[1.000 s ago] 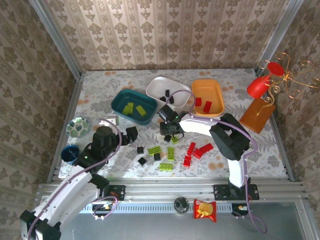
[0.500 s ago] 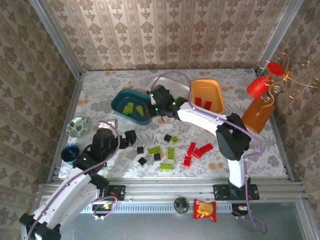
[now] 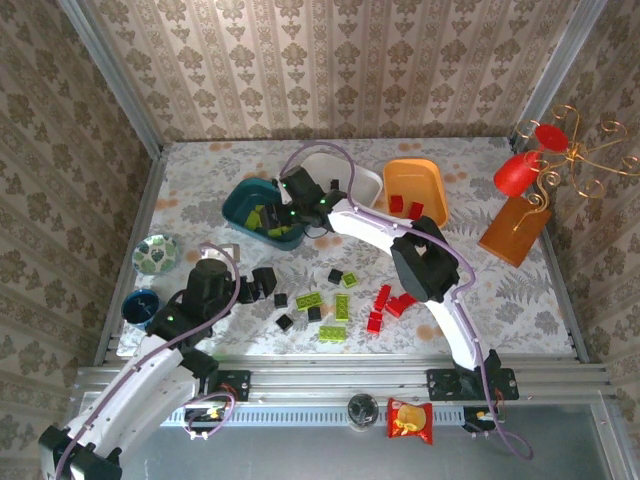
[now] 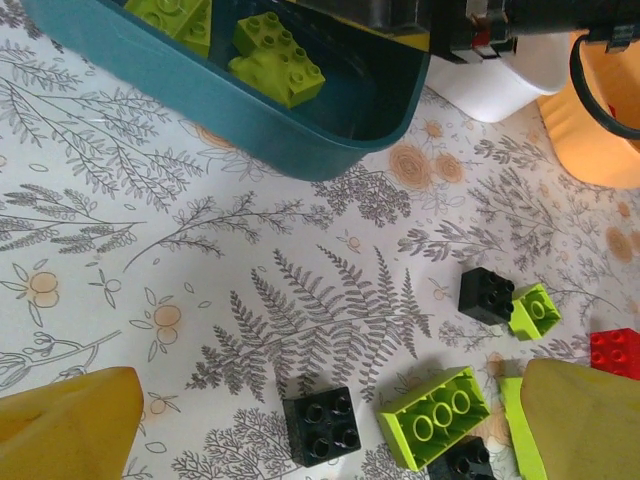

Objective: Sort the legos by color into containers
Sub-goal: Place the lego in the container, then pick up the lego from the middle-left of the table.

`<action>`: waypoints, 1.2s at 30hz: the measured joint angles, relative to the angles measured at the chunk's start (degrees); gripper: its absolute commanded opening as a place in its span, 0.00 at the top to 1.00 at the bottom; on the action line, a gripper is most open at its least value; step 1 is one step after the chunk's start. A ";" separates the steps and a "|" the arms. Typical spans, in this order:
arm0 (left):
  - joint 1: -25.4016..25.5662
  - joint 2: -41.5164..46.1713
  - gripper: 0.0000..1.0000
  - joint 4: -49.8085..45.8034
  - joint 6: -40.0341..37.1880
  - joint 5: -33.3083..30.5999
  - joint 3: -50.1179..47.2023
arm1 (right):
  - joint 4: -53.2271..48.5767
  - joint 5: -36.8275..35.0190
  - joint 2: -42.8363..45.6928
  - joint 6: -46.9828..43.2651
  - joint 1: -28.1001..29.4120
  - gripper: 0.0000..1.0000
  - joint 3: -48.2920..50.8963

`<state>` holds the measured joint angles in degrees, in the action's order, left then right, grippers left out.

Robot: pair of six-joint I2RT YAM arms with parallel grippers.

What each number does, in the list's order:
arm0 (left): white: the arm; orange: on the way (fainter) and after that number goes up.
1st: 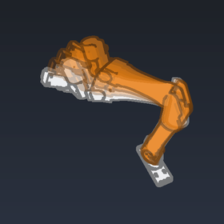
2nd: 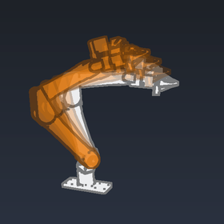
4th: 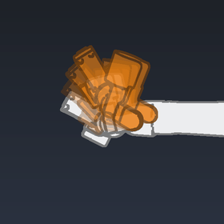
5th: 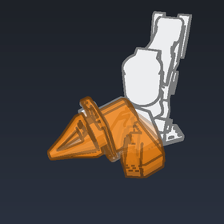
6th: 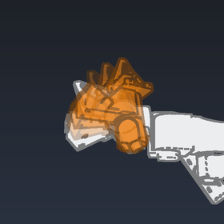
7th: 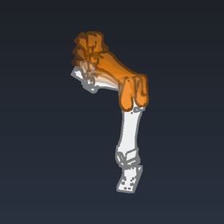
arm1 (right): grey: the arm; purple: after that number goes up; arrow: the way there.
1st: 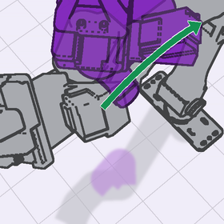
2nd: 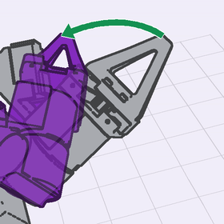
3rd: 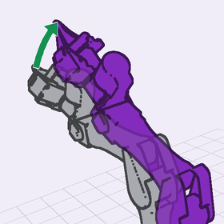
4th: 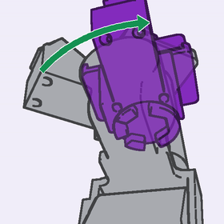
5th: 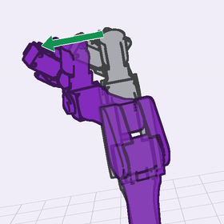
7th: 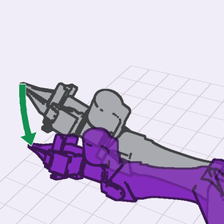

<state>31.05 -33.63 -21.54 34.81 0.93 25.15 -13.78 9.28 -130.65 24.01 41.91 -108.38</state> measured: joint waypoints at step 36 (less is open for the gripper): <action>9.40 -38.49 0.51 5.25 -0.44 1.64 4.28 | 10.78 -4.57 45.97 2.82 -5.68 0.25 52.76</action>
<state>40.45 -72.12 -16.29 34.37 2.57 29.43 -3.01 4.71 -84.68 26.83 36.23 -55.61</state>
